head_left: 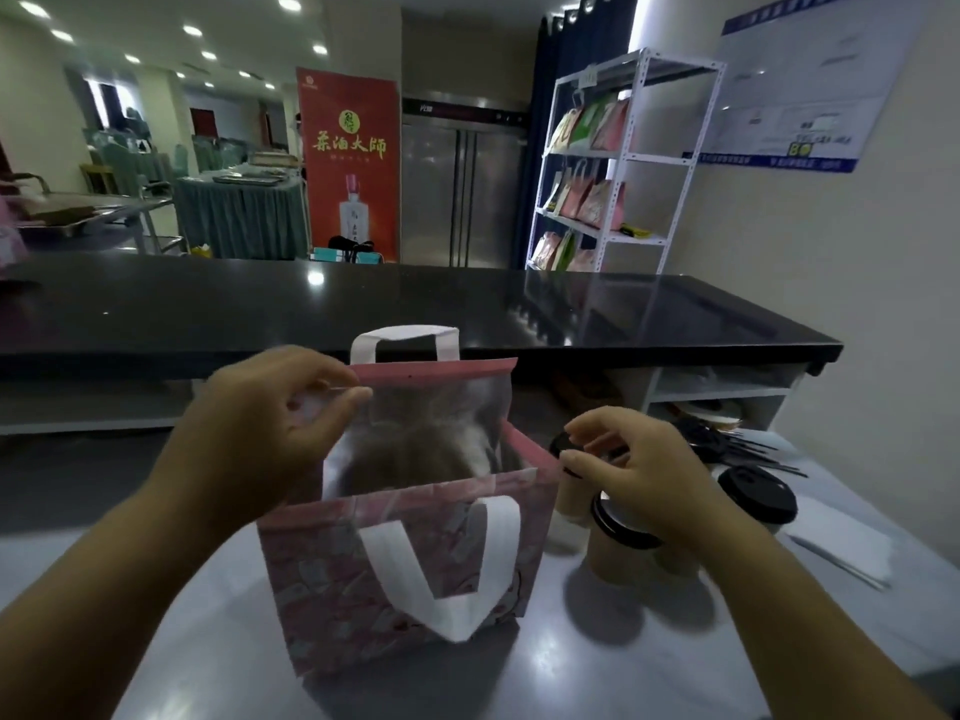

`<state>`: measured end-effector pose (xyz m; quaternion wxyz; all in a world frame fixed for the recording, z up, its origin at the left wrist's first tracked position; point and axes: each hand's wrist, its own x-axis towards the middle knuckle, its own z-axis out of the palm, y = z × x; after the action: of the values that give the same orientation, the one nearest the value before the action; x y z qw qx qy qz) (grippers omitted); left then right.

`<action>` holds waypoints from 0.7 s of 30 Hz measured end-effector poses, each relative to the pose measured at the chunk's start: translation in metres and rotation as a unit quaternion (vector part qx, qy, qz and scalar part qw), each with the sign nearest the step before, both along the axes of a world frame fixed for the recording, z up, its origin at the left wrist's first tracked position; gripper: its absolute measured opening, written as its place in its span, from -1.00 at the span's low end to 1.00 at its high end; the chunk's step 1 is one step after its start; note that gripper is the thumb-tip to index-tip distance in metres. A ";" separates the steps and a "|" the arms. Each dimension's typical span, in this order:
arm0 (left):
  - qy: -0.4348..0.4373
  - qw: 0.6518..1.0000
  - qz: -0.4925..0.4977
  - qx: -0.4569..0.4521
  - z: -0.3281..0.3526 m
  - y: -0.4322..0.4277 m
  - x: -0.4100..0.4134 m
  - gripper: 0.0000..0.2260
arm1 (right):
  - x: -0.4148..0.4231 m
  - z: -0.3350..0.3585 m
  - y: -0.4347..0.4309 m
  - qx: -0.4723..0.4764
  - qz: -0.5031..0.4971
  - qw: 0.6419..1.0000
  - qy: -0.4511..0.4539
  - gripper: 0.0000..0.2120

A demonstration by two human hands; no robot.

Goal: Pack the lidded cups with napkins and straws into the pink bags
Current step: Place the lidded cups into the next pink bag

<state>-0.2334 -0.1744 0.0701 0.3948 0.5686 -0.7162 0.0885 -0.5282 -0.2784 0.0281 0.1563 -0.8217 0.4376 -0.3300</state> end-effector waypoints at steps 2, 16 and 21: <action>-0.027 0.998 -0.043 0.027 0.015 -0.008 -0.019 -0.65 | -0.013 0.004 -0.001 0.009 -0.015 1.000 0.024 -0.82; -0.268 0.952 -0.107 0.099 0.016 -0.079 -0.109 -0.59 | -0.064 -0.062 -0.078 0.116 -0.106 0.903 0.401 -0.25; -0.289 0.945 -0.070 0.134 0.011 -0.087 -0.112 -0.57 | -0.065 -0.073 -0.099 0.127 -0.046 0.891 0.433 -0.36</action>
<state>-0.3457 -0.2619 0.0815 0.0961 0.5149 -0.8428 0.1242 -0.5931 -0.3777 -0.0449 0.0394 -0.8351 0.5376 0.1099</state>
